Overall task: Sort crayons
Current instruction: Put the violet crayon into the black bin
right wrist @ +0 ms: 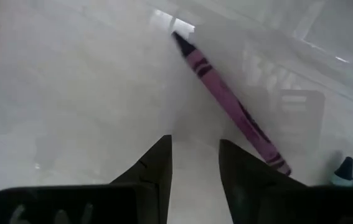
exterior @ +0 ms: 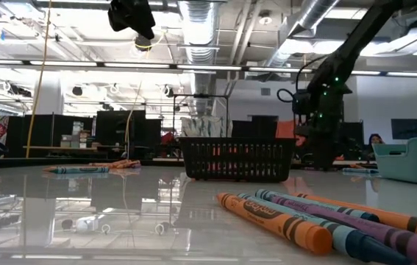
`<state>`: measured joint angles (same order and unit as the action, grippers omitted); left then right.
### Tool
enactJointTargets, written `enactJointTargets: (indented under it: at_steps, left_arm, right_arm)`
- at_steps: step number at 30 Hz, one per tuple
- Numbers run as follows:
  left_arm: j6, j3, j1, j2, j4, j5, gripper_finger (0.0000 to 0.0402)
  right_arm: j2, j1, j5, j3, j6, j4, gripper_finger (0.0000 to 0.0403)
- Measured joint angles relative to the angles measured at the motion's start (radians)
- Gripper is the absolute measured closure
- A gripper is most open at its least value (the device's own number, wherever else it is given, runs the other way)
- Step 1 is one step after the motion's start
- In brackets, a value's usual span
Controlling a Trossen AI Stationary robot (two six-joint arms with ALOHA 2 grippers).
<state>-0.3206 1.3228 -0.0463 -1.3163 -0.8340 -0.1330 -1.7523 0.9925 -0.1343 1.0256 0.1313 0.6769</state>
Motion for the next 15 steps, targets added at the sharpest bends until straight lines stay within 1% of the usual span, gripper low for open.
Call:
enactJointTargets:
  at_steps: [3,6,9,11,15]
  left_arm:
    - [-0.006,0.0,0.0,0.0,-0.008,0.015,0.0264]
    - [-0.007,0.0,0.0,0.0,-0.012,0.016,0.0264]
    - [-0.003,0.0,0.0,0.0,-0.014,0.015,0.0264]
    - [0.005,0.0,0.002,0.0,-0.014,0.006,0.0264]
    - [0.009,0.0,0.014,0.0,-0.013,-0.006,0.0264]
  right_arm:
    - [0.03,-0.006,-0.01,0.004,-0.005,0.008,0.0271]
    - [0.072,-0.01,-0.009,0.037,-0.039,0.045,0.0271]
    - [0.113,-0.009,0.053,0.082,-0.116,0.055,0.0271]
    - [0.113,0.0,0.076,0.097,-0.183,0.049,0.0271]
    - [0.056,0.031,0.025,0.105,-0.28,0.076,0.0271]
